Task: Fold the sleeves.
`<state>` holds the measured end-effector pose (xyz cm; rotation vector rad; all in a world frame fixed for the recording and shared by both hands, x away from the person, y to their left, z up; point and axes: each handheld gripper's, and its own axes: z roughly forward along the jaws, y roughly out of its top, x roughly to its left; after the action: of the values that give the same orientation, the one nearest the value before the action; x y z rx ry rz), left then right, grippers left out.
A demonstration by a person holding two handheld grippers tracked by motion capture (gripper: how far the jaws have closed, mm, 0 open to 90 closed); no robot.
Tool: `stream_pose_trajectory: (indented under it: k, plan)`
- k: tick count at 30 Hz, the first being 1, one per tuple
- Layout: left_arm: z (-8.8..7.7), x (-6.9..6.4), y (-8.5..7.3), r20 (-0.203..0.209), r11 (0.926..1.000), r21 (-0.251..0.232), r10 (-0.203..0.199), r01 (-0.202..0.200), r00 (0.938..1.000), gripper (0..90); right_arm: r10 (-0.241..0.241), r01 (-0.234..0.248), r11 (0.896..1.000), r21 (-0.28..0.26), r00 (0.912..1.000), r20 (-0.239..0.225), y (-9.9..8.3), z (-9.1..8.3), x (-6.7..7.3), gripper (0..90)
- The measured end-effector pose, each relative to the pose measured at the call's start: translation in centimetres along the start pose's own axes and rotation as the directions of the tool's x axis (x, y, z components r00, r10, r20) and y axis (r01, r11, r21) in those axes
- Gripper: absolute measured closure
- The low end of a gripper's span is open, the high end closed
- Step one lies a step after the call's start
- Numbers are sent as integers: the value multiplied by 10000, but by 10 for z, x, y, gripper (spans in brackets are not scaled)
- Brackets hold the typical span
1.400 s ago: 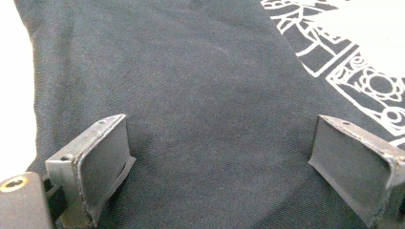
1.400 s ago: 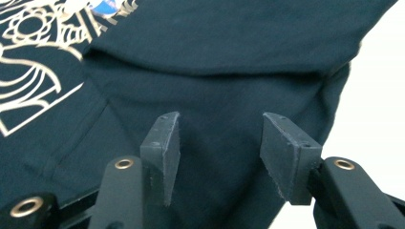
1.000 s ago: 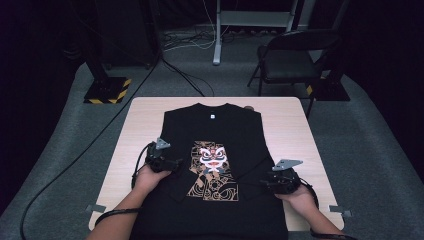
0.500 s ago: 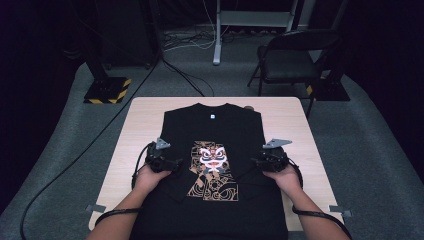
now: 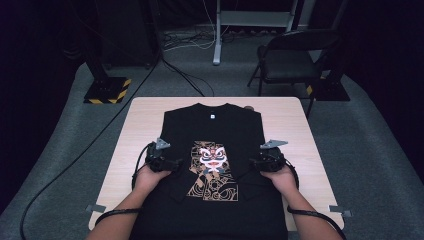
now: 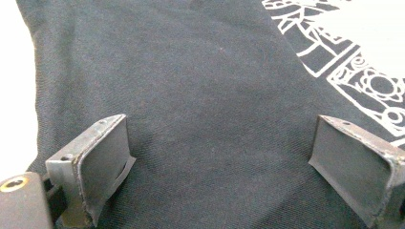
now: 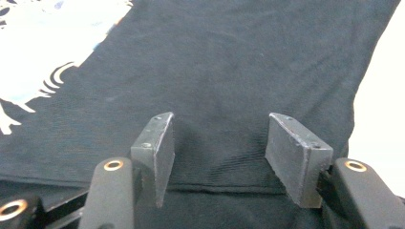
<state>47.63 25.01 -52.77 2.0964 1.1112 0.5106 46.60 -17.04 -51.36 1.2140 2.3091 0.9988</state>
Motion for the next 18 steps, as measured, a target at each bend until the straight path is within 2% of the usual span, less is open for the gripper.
stream_pose_trajectory:
  k: [2, 5, 10, 18]
  plan:
    - [0, 0, 0, 7, 10000, 6, 1, -1, 10000, 68, -183, 183, 9998, 0, 9998, -129, 3, -4, 4, 416]
    - [0, 1, 0, 37, 10000, 29, 6, -6, 10000, 69, -714, 716, 9974, 32, 9965, -430, 8, -12, 12, 412]
    - [0, 1, 0, 59, 10000, 14, 14, -14, 10000, 71, -951, 973, 9951, 195, 9911, -937, 5, -18, 21, 405]
    - [-1, 2, 1, 155, 10000, 84, 47, -48, 9999, 76, -623, 639, 9979, 125, 9924, -1064, -3, -13, 20, 407]
